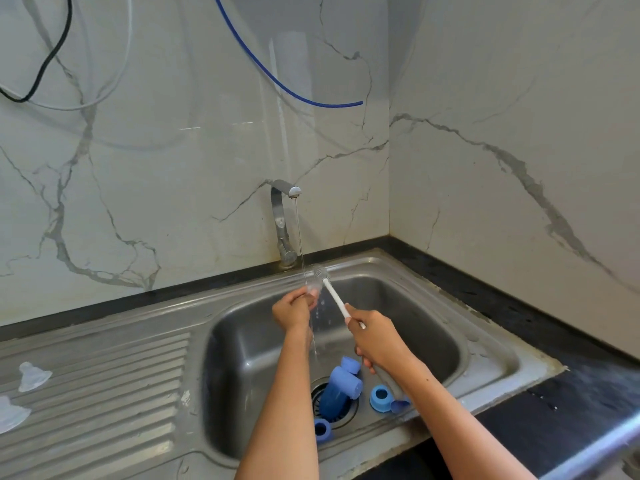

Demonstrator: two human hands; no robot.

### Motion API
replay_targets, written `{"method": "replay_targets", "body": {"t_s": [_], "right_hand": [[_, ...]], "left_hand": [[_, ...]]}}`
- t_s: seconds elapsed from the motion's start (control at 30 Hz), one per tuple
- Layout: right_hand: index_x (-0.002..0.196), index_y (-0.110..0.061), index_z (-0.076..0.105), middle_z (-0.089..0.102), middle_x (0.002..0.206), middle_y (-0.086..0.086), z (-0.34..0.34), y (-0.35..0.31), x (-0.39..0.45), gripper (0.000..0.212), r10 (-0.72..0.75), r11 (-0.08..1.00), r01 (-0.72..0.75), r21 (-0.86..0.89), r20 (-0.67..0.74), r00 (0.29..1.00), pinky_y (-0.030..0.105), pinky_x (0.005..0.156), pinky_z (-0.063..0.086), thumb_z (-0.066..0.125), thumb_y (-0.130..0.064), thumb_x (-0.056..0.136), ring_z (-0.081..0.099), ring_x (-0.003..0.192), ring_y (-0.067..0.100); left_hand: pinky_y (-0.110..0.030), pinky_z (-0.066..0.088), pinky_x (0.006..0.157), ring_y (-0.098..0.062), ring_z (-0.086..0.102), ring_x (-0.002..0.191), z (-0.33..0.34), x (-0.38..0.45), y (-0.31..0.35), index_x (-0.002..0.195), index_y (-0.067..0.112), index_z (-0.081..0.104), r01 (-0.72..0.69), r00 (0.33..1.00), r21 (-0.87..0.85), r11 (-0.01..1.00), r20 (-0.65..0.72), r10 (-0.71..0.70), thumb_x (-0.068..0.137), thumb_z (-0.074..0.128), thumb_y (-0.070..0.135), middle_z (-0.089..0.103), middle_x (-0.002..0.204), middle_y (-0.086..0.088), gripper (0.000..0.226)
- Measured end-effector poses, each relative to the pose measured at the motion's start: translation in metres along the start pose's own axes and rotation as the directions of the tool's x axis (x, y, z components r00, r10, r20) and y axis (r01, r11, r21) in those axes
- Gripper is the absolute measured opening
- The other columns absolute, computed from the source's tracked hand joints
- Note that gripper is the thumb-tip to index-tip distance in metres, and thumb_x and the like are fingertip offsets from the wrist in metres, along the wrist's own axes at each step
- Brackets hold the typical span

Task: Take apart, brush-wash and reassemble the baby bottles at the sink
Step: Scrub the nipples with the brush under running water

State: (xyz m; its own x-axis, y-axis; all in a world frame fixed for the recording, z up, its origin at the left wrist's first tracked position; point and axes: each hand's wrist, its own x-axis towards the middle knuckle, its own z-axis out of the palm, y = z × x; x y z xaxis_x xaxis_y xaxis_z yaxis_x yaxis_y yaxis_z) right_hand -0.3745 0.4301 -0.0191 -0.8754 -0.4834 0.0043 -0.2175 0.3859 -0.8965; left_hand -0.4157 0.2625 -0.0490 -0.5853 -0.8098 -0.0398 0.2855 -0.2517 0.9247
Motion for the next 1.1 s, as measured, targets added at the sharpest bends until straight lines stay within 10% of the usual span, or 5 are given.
{"method": "replay_targets", "body": {"t_s": [0.3,0.53,0.63,0.9,1.1], "right_hand": [[0.142,-0.033,0.044,0.045,0.055,0.001,-0.003,0.001,-0.007,0.04,0.006,0.994,-0.022,0.107,0.143,0.99,0.02,0.036,0.036,0.04,-0.027,0.103,0.036,0.034,0.006],[0.142,-0.031,0.044,0.044,0.051,-0.001,-0.006,0.004,-0.006,0.04,0.018,0.992,-0.037,0.121,0.151,0.988,0.021,0.035,0.035,0.041,-0.027,0.102,0.036,0.032,0.005],[0.142,-0.032,0.044,0.044,0.054,0.0,-0.004,0.005,-0.003,0.041,0.037,0.992,-0.052,0.119,0.12,0.992,0.021,0.035,0.034,0.04,-0.027,0.102,0.035,0.033,0.005],[0.142,-0.035,0.043,0.045,0.058,0.001,-0.008,0.006,-0.012,0.04,-0.004,1.0,0.0,0.029,0.138,0.99,0.021,0.036,0.038,0.04,-0.029,0.102,0.036,0.032,0.005],[0.143,-0.034,0.042,0.045,0.058,0.002,-0.007,0.009,-0.012,0.042,-0.018,1.0,0.018,0.004,0.125,0.992,0.023,0.036,0.037,0.039,-0.026,0.102,0.035,0.032,0.005]], "left_hand": [[-0.041,0.044,0.1,-0.036,0.058,0.11,-0.007,0.009,0.007,0.134,-0.012,0.04,0.304,0.953,-0.266,0.915,0.089,-0.291,0.095,0.04,-0.011,0.056,0.12,-0.03,0.039],[-0.036,0.055,0.084,-0.021,0.061,0.073,-0.004,0.017,0.01,0.112,-0.012,0.057,0.246,0.969,-0.275,0.93,0.075,-0.234,0.092,0.048,-0.01,0.067,0.067,-0.01,0.022],[-0.038,0.051,0.093,-0.02,0.061,0.073,-0.002,0.01,0.011,0.098,-0.01,0.061,0.212,0.974,-0.155,0.965,0.113,-0.196,0.089,0.048,-0.016,0.062,0.08,-0.013,0.017],[-0.024,0.057,0.05,-0.012,0.063,0.043,-0.004,0.008,0.009,0.109,-0.016,0.059,0.111,0.994,-0.078,0.991,-0.011,-0.113,0.087,0.056,-0.011,0.062,0.073,-0.016,0.023],[-0.024,0.056,0.046,-0.027,0.062,0.062,-0.004,0.018,0.005,0.103,-0.019,0.061,0.104,0.993,0.1,0.99,0.051,-0.109,0.086,0.055,-0.014,0.063,0.075,-0.019,0.019]]}}
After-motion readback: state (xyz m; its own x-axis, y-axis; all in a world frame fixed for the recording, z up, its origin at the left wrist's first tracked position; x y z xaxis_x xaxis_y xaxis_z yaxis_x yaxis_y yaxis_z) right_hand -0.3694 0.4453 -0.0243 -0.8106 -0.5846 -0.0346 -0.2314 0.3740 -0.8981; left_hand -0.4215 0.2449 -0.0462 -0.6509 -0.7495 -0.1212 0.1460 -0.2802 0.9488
